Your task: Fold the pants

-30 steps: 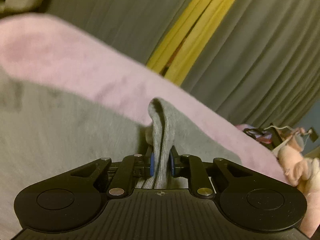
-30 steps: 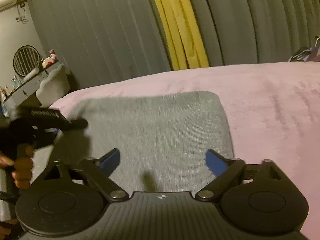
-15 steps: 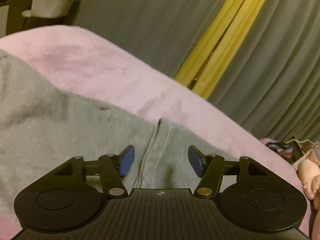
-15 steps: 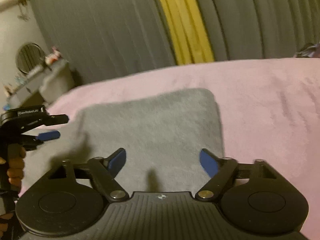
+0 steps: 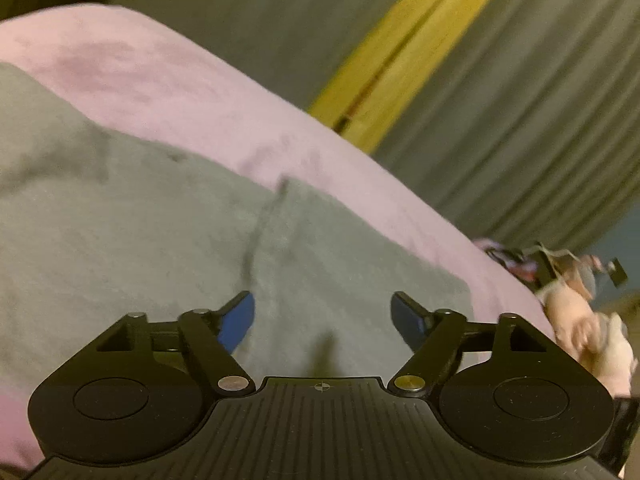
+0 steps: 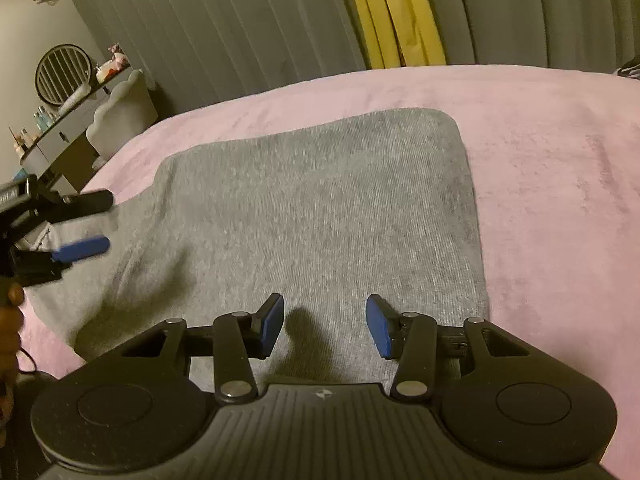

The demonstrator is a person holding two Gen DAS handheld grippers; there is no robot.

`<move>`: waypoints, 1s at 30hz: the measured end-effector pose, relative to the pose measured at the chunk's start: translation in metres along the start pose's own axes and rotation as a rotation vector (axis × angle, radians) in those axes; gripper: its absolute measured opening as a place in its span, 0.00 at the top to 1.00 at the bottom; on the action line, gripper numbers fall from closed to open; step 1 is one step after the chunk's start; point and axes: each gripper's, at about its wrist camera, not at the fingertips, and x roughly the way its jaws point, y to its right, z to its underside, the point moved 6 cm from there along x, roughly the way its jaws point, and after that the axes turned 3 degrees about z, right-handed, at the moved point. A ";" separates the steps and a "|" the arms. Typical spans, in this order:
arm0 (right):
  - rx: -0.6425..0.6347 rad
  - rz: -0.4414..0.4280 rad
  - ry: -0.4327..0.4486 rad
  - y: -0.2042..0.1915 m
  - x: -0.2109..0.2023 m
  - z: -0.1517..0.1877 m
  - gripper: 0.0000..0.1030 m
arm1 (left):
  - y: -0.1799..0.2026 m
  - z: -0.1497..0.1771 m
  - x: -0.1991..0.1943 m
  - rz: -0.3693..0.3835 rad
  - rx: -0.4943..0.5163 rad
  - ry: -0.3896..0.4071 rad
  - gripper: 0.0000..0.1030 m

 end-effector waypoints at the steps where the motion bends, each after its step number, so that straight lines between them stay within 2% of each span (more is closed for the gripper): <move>1: 0.008 -0.013 0.004 -0.001 -0.002 0.000 0.55 | 0.002 0.006 0.006 0.003 0.009 -0.017 0.17; 3: 0.030 -0.044 0.003 0.001 -0.003 0.000 0.55 | 0.000 0.018 0.022 -0.052 0.053 -0.070 0.16; 4: 0.035 -0.038 -0.001 0.001 -0.002 0.000 0.53 | -0.001 0.023 0.026 -0.093 0.100 -0.072 0.18; 7: 0.037 -0.017 -0.022 0.002 0.001 0.001 0.49 | 0.004 0.023 0.023 -0.187 0.189 -0.014 0.19; 9: 0.022 -0.011 -0.023 -0.002 0.000 0.001 0.43 | -0.002 0.014 0.009 -0.303 0.192 0.068 0.17; 10: 0.013 -0.011 -0.023 -0.004 -0.001 0.002 0.38 | -0.009 0.009 0.002 -0.329 0.167 0.095 0.17; 12: 0.004 -0.011 -0.022 -0.005 -0.003 0.002 0.32 | -0.033 -0.006 -0.020 -0.326 0.023 0.156 0.17; 15: 0.011 -0.013 -0.023 -0.005 -0.005 0.003 0.25 | -0.083 -0.027 -0.067 -0.281 -0.269 0.287 0.14; 17: 0.018 -0.020 -0.025 -0.003 -0.004 0.002 0.23 | -0.124 -0.031 -0.107 -0.307 -0.427 0.385 0.12; 20: 0.014 -0.023 -0.032 -0.004 -0.001 0.001 0.20 | -0.173 -0.025 -0.153 -0.367 -0.533 0.465 0.13; 24: -0.012 -0.027 -0.042 -0.008 0.003 0.002 0.13 | -0.231 -0.003 -0.191 -0.371 -0.692 0.539 0.12; 25: -0.018 -0.027 -0.044 -0.008 0.004 0.002 0.12 | -0.243 0.002 -0.192 -0.330 -0.747 0.552 0.12; 28: -0.019 -0.033 -0.048 -0.009 0.005 0.003 0.10 | -0.268 0.012 -0.183 -0.107 -0.900 0.570 0.12; 29: -0.016 -0.035 -0.048 -0.009 0.006 0.003 0.10 | -0.275 0.011 -0.178 -0.070 -0.922 0.559 0.12; 30: -0.013 -0.037 -0.048 -0.009 0.006 0.002 0.10 | -0.279 0.012 -0.175 -0.070 -0.929 0.552 0.12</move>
